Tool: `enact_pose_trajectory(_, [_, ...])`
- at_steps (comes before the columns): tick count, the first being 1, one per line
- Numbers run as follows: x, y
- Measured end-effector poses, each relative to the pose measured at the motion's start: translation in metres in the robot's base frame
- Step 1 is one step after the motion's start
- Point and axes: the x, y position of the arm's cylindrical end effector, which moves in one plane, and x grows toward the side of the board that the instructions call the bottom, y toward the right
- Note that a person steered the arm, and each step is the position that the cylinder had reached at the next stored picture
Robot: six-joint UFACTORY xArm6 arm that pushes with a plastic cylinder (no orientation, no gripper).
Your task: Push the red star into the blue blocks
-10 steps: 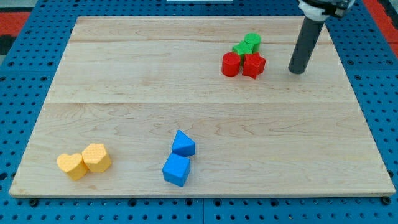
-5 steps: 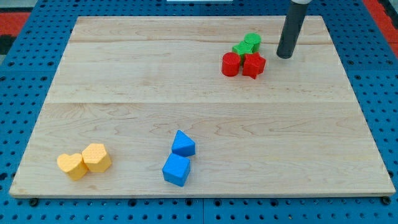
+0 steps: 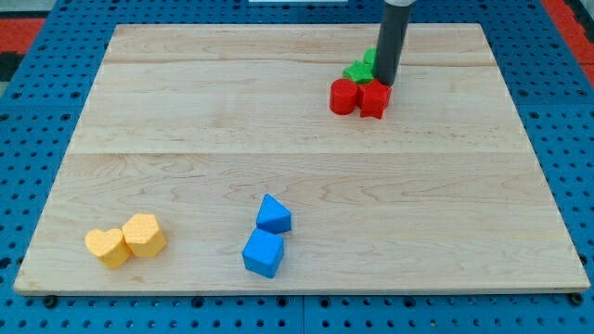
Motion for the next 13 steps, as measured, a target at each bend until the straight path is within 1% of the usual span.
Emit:
enact_pose_trajectory(1, [0.0, -0.02])
enact_pose_trajectory(2, [0.011, -0.036])
enact_pose_trajectory(3, [0.04, -0.036])
enact_pose_trajectory(4, [0.083, -0.037])
enact_pose_trajectory(5, [0.106, -0.03])
enact_pose_trajectory(6, [0.107, -0.018])
enact_pose_trajectory(7, [0.098, 0.02])
enact_pose_trajectory(8, [0.11, 0.065])
enact_pose_trajectory(9, [0.147, 0.086])
enact_pose_trajectory(10, [0.201, 0.027])
enact_pose_trajectory(11, [0.219, -0.047])
enact_pose_trajectory(12, [0.224, -0.09])
enact_pose_trajectory(13, [0.242, -0.074])
